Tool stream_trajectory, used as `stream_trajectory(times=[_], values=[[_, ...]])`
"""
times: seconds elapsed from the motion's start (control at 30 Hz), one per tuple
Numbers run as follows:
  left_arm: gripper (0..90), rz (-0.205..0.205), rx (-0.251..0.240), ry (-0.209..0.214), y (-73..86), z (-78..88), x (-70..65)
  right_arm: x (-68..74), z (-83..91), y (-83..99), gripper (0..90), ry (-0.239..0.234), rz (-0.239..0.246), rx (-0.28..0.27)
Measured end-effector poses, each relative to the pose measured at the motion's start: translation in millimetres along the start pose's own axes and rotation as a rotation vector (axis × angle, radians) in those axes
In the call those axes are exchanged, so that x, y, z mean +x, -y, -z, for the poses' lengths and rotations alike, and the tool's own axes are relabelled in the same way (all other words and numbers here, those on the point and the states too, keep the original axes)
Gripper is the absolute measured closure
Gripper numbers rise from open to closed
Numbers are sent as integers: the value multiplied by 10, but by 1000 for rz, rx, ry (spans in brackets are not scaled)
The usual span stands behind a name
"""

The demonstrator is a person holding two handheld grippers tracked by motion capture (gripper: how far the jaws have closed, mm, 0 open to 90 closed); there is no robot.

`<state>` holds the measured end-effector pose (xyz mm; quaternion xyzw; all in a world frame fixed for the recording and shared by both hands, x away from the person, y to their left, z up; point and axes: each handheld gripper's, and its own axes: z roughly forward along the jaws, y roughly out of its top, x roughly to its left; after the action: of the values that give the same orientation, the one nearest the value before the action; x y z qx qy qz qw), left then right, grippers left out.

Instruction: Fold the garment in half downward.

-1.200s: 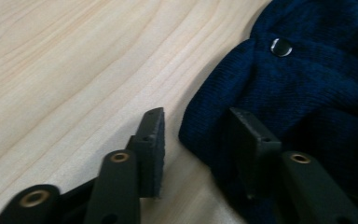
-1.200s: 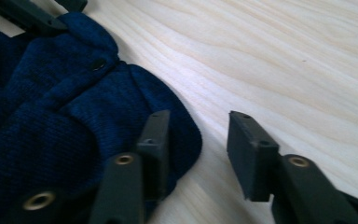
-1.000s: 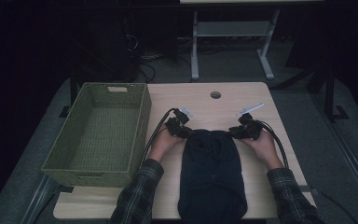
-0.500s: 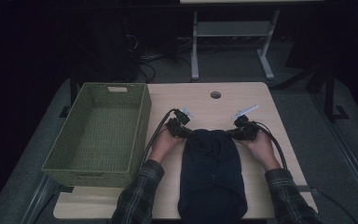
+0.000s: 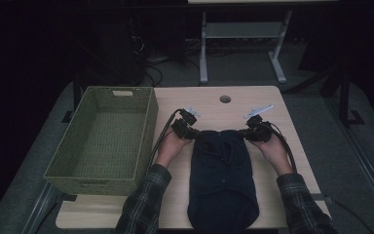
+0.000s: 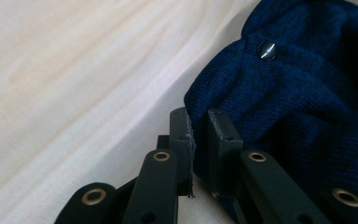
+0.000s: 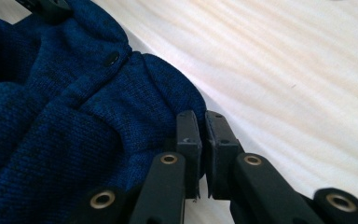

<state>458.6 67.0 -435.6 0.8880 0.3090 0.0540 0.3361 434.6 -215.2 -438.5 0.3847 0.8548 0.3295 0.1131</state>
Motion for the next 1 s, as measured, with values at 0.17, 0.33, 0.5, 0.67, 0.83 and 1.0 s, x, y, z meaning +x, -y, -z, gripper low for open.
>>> stream_trajectory(times=[0.17, 0.33, 0.5, 0.67, 0.83, 1.0], values=[[814, -14, -47, -30, -113, 149, 0, -13, 120, -122, 854, 22, 17, -37], [814, -28, -109, -60, -214, 326, -3, -26, 278, -253, 853, 38, 37, -79], [814, -51, -143, -94, -316, 434, -26, -22, 389, -363, 853, 66, 66, -109], [814, -71, -162, -124, -428, 553, -39, -16, 495, -469, 853, 94, 85, -133], [813, -112, -187, -155, -565, 694, -83, 7, 612, -563, 853, 130, 96, -174], [812, -147, -235, -187, -677, 850, -144, 15, 779, -694, 853, 159, 112, -215]])
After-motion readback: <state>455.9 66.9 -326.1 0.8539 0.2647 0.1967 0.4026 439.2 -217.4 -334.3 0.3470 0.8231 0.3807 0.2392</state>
